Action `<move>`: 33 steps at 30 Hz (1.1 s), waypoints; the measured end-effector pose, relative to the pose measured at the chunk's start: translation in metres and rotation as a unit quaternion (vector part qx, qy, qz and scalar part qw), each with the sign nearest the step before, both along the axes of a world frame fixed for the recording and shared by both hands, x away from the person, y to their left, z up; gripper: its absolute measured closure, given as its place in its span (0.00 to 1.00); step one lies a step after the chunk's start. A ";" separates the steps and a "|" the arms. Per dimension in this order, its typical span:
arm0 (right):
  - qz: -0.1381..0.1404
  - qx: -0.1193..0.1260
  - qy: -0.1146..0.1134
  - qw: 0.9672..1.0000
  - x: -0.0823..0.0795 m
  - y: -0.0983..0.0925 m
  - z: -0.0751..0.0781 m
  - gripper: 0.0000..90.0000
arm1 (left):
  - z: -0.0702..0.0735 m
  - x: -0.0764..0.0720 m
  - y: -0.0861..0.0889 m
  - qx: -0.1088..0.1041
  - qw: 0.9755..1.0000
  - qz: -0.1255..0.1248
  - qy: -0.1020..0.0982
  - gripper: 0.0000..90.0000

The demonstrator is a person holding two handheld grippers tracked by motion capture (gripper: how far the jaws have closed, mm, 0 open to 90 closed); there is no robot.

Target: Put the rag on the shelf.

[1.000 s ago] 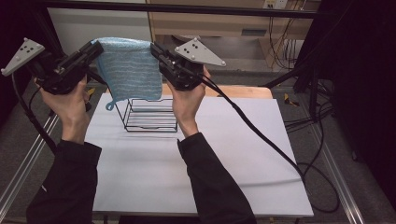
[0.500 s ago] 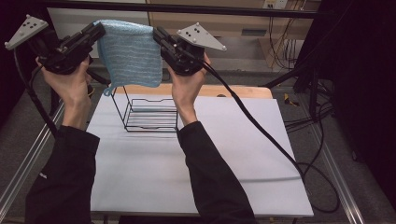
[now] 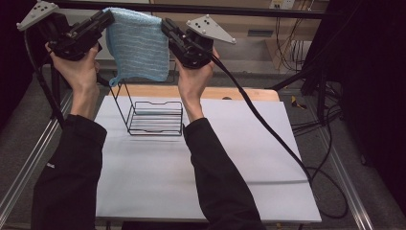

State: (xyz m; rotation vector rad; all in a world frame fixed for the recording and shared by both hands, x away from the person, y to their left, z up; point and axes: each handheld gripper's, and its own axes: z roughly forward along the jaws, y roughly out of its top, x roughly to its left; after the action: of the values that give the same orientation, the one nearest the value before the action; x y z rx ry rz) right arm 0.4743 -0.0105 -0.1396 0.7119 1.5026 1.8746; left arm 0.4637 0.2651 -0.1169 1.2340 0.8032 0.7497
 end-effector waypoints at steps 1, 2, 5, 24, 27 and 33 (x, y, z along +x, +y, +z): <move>-0.001 0.000 -0.002 1.000 0.001 -0.001 0.001 0.93 | 0.000 0.001 -0.001 0.001 1.000 -0.001 -0.001 0.90; -0.003 0.000 -0.004 1.000 0.001 -0.001 0.001 0.93 | 0.001 0.003 -0.002 0.002 1.000 -0.001 -0.002 0.90; -0.008 0.000 -0.003 1.000 0.004 -0.002 0.001 0.93 | 0.001 0.009 -0.004 0.007 1.000 0.002 -0.002 0.90; -0.008 -0.037 0.027 0.999 0.040 0.007 -0.020 0.93 | -0.037 0.035 0.010 0.009 1.000 0.003 0.023 0.90; -0.004 -0.041 0.032 0.999 0.041 0.008 -0.025 0.93 | -0.044 0.033 0.014 0.013 1.000 0.001 0.026 0.90; 0.006 -0.058 0.047 0.997 0.037 0.012 -0.036 0.93 | -0.060 0.025 0.021 0.020 0.999 -0.004 0.038 0.90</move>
State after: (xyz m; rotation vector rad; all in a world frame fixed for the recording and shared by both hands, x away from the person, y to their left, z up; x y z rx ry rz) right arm 0.5118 0.0017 -0.1758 0.7489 1.6628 1.7680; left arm 0.4892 0.2856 -0.1768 1.3069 0.8487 0.7199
